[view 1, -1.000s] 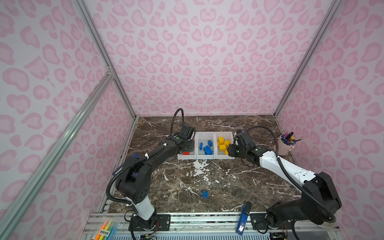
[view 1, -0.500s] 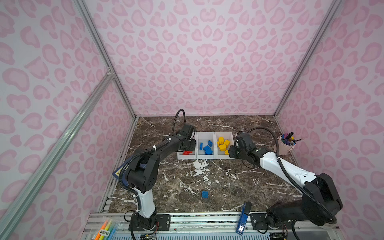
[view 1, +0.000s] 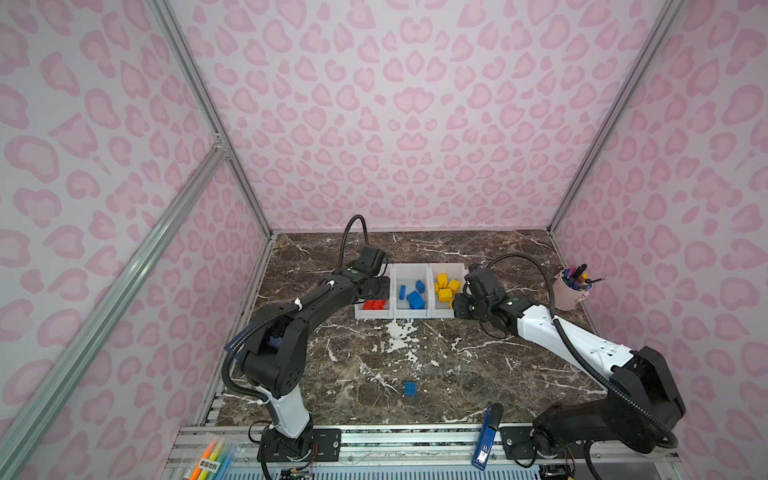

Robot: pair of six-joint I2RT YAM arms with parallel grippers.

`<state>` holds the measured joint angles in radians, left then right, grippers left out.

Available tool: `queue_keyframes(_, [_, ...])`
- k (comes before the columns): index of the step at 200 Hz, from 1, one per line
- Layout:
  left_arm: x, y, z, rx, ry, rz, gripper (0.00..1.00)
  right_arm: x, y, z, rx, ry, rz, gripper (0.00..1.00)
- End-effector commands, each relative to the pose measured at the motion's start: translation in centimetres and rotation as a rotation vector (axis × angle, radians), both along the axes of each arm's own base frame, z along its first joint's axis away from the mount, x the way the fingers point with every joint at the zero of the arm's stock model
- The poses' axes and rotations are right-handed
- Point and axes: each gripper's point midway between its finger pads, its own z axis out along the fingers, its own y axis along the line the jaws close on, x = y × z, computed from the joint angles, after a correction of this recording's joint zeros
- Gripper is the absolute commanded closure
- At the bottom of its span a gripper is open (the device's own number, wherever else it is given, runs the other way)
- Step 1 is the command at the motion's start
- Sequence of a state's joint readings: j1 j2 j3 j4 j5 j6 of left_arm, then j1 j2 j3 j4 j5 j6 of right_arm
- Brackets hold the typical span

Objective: Sort the legos into containers by color
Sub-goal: 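Open the left gripper over the bin while the right gripper reaches the blue brick, then close the right gripper on the small blue brick and lift it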

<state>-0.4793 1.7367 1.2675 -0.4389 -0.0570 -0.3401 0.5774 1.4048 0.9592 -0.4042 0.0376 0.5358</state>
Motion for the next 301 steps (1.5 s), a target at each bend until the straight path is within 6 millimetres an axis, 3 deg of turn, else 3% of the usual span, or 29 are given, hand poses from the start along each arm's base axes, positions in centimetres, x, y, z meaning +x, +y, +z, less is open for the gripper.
queue_keyframes(1, [-0.6,1.2,0.9,0.009,-0.04,0.038,0.44,-1.8,0.9,-0.8,-0.034,0.023,0.016,0.46])
queue_keyframes(55, [-4.3,4.0,1.8,-0.01,-0.083,0.111,0.44,-6.9,4.7,-2.9,-0.071,0.064,0.074,0.43])
queue_keyframes(111, [-8.1,6.5,1.0,-0.042,-0.094,0.19,0.43,-12.5,10.1,-5.0,-0.094,0.112,0.184,0.38])
queue_keyframes(153, [-9.5,7.3,0.3,-0.051,-0.084,0.214,0.42,-16.0,13.6,-6.5,-0.119,0.168,0.267,0.36])
queue_keyframes(212, [-10.3,7.9,0.1,-0.047,-0.088,0.223,0.42,-18.2,14.1,-8.3,-0.156,0.223,0.276,0.36])
queue_keyframes(301, [-10.8,8.1,-0.8,-0.043,-0.072,0.233,0.42,-19.0,13.8,-9.5,-0.184,0.269,0.268,0.42])
